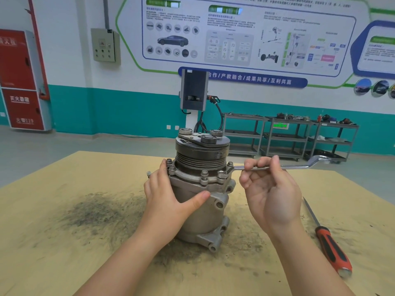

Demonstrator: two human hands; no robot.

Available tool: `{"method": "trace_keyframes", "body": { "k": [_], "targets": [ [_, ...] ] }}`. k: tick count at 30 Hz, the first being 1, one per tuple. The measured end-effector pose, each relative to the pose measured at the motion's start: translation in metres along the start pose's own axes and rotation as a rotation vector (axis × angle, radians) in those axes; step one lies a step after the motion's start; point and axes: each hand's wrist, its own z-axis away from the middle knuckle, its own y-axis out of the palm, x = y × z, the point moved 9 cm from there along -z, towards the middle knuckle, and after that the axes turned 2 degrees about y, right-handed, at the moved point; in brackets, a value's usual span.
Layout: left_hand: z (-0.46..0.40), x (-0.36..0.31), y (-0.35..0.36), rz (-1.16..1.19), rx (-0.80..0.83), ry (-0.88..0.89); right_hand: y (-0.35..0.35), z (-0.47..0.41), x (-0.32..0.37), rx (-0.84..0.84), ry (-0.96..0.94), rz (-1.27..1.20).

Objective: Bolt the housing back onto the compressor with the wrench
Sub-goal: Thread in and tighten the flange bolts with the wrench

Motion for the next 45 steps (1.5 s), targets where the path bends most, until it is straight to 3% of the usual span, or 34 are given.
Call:
{"method": "trace_keyframes", "body": {
  "k": [3,5,9,12,15,19,22,30,32,35,39,42,45],
  "targets": [
    [0.000,0.000,0.000,-0.001,-0.006,0.001,0.002,0.003,0.002,0.001,-0.047,0.047],
    [-0.001,0.001,0.000,-0.007,-0.008,0.005,0.005,0.011,0.007,-0.012,-0.213,0.176],
    [-0.001,0.002,0.000,-0.025,-0.027,0.008,0.040,0.048,0.012,0.146,-0.696,0.678],
    [-0.002,0.003,0.001,-0.032,-0.024,0.005,0.063,0.062,0.004,0.284,-0.835,0.978],
    [-0.003,0.003,0.001,-0.032,-0.026,0.008,0.062,0.056,0.009,0.267,-0.752,0.910],
    [-0.002,0.003,0.001,-0.018,-0.017,-0.001,0.030,0.034,0.023,0.029,-0.492,0.450],
    [-0.002,0.003,0.000,-0.011,-0.002,-0.013,0.014,0.021,0.020,-0.037,-0.303,0.199],
    [-0.001,0.000,0.000,-0.004,-0.001,-0.005,-0.004,-0.001,-0.006,-0.056,0.059,-0.043],
    [-0.001,0.002,0.000,-0.007,0.002,-0.008,-0.003,0.002,-0.004,-0.054,-0.015,0.025],
    [-0.002,0.005,0.003,0.031,0.022,-0.028,0.010,0.022,0.008,-0.025,-0.366,0.299],
    [-0.003,0.004,0.003,0.043,0.000,0.002,0.056,0.063,0.000,0.263,-0.820,0.859],
    [-0.003,0.004,0.003,0.070,-0.004,0.004,0.071,0.074,-0.015,0.399,-0.891,1.049],
    [-0.002,0.003,0.003,0.065,0.013,0.010,0.064,0.068,0.001,0.326,-0.804,0.828]
  ]
}}
